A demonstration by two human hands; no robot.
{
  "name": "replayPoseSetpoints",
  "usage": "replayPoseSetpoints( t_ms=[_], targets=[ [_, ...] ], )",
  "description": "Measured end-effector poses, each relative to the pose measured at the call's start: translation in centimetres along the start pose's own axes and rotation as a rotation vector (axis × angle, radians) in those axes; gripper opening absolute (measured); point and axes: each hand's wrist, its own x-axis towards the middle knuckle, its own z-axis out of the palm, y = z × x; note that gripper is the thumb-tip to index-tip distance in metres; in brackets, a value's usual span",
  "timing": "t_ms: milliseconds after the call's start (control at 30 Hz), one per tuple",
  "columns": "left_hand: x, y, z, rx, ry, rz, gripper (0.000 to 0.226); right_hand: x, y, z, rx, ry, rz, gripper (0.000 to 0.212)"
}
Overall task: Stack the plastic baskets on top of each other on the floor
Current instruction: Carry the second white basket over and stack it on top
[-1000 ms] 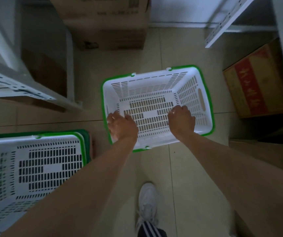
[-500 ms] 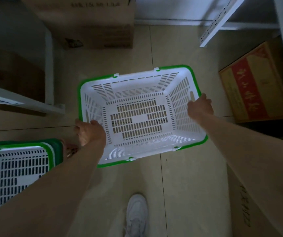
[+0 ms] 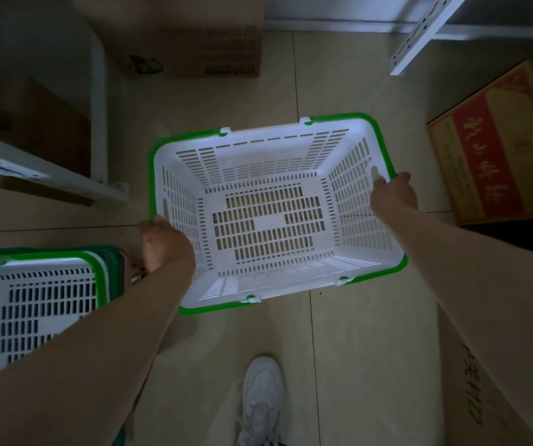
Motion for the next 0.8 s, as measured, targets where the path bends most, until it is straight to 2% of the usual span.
replayPoseSetpoints(
  t_ms=[33, 67, 133, 433, 667, 800],
  targets=[
    [-0.5, 0.0, -0.8, -0.202, 0.020, -0.109, 0.045, -0.3, 0.1, -0.3, 0.005, 0.005, 0.001, 0.047],
    [-0.7, -0.1, -1.1, -0.223, 0.011, -0.162, 0.045, -0.7, 0.3, -0.6, 0.008, 0.012, 0.004, 0.046],
    [-1.3, 0.1, -1.7, -0.184, -0.047, -0.115, 0.045, -1.4, 0.9, -1.6, 0.009, 0.030, 0.007, 0.045],
    [-4.5, 2.8, -6.6, -0.159, -0.020, 0.009, 0.048, -5.7, 2.4, -9.0, -0.034, 0.241, 0.020, 0.052],
    [-5.6, 4.1, -12.0, -0.172, -0.006, 0.064, 0.050, -10.0, 1.0, -15.1, -0.047, 0.345, -0.040, 0.059],
    [-6.7, 4.4, -16.6, -0.192, -0.059, 0.084, 0.044, -12.7, -0.4, -17.7, -0.044, 0.395, -0.082, 0.063]
  ],
)
